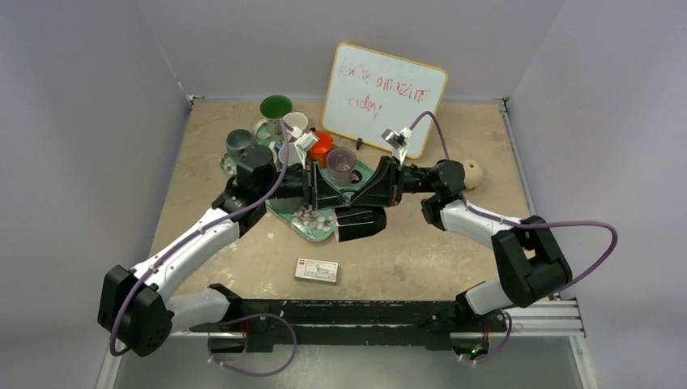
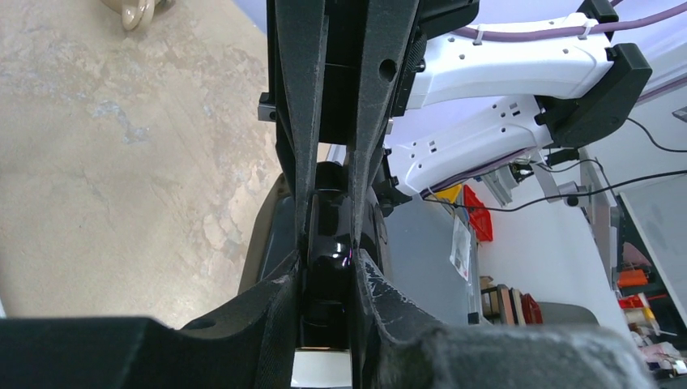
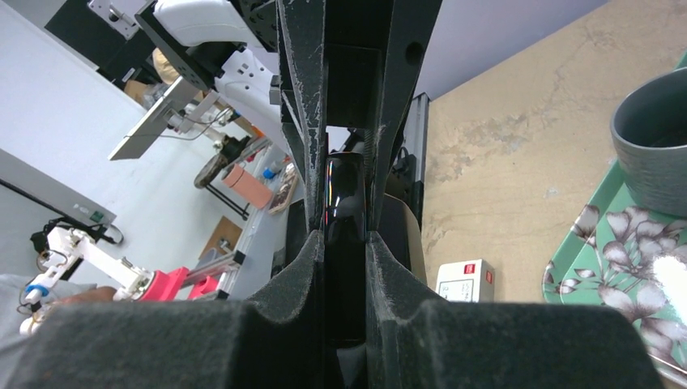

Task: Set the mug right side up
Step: Turn over the cup at the center of the board, then place the cup on the tray.

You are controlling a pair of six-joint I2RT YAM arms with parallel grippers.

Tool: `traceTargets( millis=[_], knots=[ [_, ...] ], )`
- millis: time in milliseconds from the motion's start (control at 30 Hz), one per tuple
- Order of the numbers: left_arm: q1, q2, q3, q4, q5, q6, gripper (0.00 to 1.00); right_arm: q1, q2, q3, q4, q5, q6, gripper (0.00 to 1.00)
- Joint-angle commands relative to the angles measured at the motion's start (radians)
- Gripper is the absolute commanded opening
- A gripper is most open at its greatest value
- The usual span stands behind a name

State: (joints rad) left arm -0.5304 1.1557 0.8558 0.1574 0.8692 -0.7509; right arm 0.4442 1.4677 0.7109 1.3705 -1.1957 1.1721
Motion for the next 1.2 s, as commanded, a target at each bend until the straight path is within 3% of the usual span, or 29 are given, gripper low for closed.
traceTargets(
  millis=[0, 67, 167, 367, 533, 733, 933, 1067, 1167],
  knots=[
    [0.001, 0.024, -0.008, 0.043, 0.010, -0.024, 0.23, 0.005, -0.023, 0.007, 0.129, 0.044, 0.031, 0.00],
    [0.001, 0.029, -0.014, 0.038, 0.002, -0.022, 0.19, 0.004, -0.019, 0.006, 0.128, 0.049, 0.030, 0.00],
    [0.001, 0.035, -0.015, 0.042, 0.007, -0.016, 0.00, 0.004, -0.015, 0.003, 0.125, 0.053, 0.028, 0.00],
    [0.001, 0.011, 0.021, -0.049, -0.026, 0.088, 0.00, 0.001, -0.038, -0.015, 0.018, 0.051, -0.046, 0.02],
    [0.000, 0.027, 0.078, -0.153, -0.036, 0.130, 0.00, -0.011, -0.101, -0.027, -0.154, 0.086, -0.158, 0.34],
    [0.000, 0.038, 0.083, -0.222, -0.104, 0.127, 0.00, -0.048, -0.201, -0.051, -0.350, 0.131, -0.276, 0.60],
    [-0.002, 0.058, 0.136, -0.343, -0.239, 0.155, 0.00, -0.066, -0.341, -0.026, -0.721, 0.202, -0.489, 0.98],
    [-0.006, 0.085, 0.199, -0.470, -0.366, 0.175, 0.00, -0.067, -0.450, 0.042, -1.066, 0.280, -0.668, 0.99],
    [-0.017, 0.094, 0.221, -0.503, -0.486, 0.152, 0.00, -0.067, -0.508, 0.065, -1.163, 0.324, -0.712, 0.99]
  ],
)
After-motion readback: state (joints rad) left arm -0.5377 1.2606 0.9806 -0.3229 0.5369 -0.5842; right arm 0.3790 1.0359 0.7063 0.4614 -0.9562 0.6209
